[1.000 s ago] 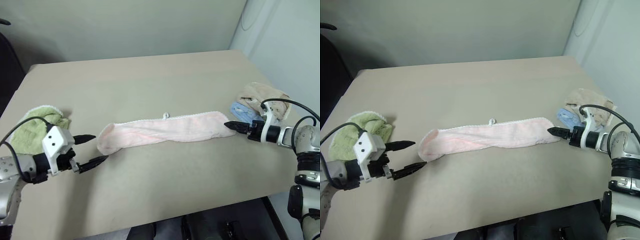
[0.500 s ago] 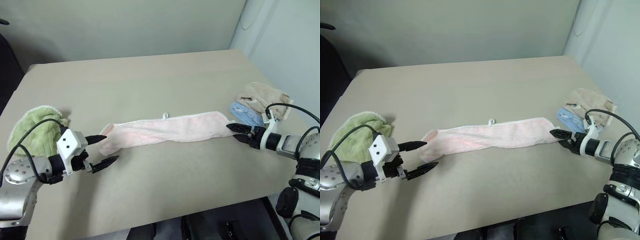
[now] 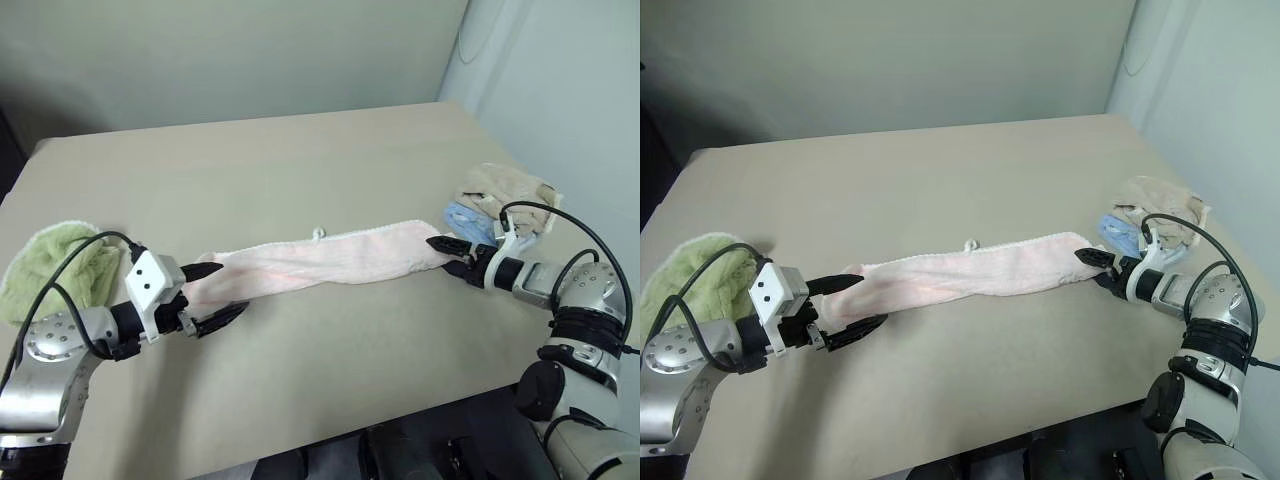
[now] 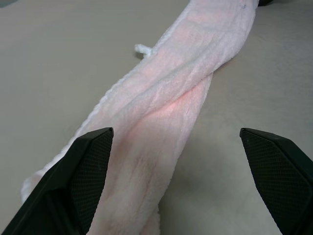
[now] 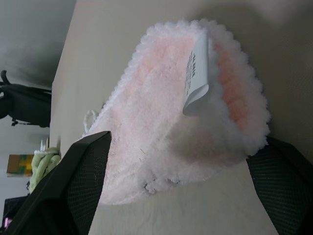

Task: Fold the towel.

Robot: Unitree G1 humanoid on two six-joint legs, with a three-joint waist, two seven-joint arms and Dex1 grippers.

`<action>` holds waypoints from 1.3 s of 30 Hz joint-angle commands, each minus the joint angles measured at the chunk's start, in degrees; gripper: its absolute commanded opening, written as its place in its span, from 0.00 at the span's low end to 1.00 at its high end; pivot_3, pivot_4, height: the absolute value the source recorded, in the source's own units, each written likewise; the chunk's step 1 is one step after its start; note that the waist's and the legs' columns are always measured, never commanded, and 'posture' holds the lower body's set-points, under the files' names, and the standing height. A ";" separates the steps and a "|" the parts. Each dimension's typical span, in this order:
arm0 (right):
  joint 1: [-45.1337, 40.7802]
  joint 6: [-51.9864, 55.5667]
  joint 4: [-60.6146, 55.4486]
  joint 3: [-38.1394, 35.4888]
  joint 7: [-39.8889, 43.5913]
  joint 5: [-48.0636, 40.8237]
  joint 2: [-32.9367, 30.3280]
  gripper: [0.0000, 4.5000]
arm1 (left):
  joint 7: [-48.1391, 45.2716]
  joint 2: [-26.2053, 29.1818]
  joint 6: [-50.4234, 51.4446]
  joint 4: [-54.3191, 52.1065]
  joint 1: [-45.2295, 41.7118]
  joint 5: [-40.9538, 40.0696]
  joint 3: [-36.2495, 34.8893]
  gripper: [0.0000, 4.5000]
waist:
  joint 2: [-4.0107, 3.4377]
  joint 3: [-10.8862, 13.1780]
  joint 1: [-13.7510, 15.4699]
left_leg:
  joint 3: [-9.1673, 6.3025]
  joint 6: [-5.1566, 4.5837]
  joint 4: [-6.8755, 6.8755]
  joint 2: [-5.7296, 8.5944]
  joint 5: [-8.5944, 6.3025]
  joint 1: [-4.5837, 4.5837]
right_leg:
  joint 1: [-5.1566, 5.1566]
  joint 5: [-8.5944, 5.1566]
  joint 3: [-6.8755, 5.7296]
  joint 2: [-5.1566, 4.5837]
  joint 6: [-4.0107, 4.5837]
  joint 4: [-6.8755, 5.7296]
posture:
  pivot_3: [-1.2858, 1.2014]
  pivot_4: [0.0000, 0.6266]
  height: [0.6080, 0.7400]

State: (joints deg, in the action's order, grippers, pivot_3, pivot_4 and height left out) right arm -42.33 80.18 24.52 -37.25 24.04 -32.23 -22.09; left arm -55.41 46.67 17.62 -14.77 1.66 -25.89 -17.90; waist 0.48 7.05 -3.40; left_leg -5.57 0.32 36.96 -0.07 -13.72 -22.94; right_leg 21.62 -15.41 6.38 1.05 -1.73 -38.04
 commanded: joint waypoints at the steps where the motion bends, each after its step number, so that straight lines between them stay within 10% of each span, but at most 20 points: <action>1: -0.44 -1.40 1.19 -0.30 -2.86 -0.26 1.37 0.71 | 0.73 -0.25 -0.17 -2.30 0.42 -1.09 -1.62 1.00 | 0.00 0.00 0.01 | 0.00 -0.01 0.01 0.01 -0.01 0.00 | -0.04 0.00 0.01 -0.01 -0.01 0.00 | 0.52 0.24 1.00; 10: -0.16 -1.90 -1.69 -2.67 -4.76 -3.23 0.72 0.01 | 2.01 -1.02 0.14 -3.08 0.87 -1.64 -1.70 1.00 | -0.03 0.02 0.66 | 0.01 0.07 -0.20 0.01 -0.04 -0.20 | 0.04 -0.03 -0.02 0.00 0.01 0.02 | 0.52 0.24 1.00; 16: 0.92 -2.52 -6.12 0.23 1.97 -5.96 -7.71 0.01 | 2.51 -1.32 -0.15 -2.86 1.67 -1.97 -1.45 1.00 | -0.24 0.15 1.90 | 0.01 0.09 -0.19 0.06 -0.04 -0.34 | 0.10 -0.06 -0.01 -0.05 -0.04 0.05 | 0.52 0.24 1.00; 26: 2.18 -18.29 -14.28 25.19 22.85 -0.63 -23.36 0.01 | 2.81 -2.23 -0.36 -1.78 -0.75 -1.11 1.18 1.00 | -0.24 0.14 2.11 | 0.00 0.14 -0.13 0.06 -0.01 -0.49 | 0.21 -0.08 -0.02 -0.03 -0.09 0.02 | 0.52 0.24 1.00; 39: -5.62 -25.79 -27.82 50.80 33.01 5.96 -19.48 0.01 | 4.64 -3.99 -0.58 -2.93 -0.65 -0.73 2.80 1.00 | -0.25 0.14 1.89 | 0.00 0.30 -0.09 0.02 0.08 -0.52 | 0.24 -0.09 -0.02 -0.01 -0.10 0.04 | 0.52 0.24 1.00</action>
State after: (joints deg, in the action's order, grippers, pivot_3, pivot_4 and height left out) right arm -46.75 55.51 -1.71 11.62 56.45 -27.36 -42.35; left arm -51.09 42.92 17.76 -15.86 0.97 -26.89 -14.89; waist 0.24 7.19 -1.51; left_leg -5.57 0.62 36.89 -0.05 -13.64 -23.47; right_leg 21.85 -15.51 6.35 1.03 -1.84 -38.00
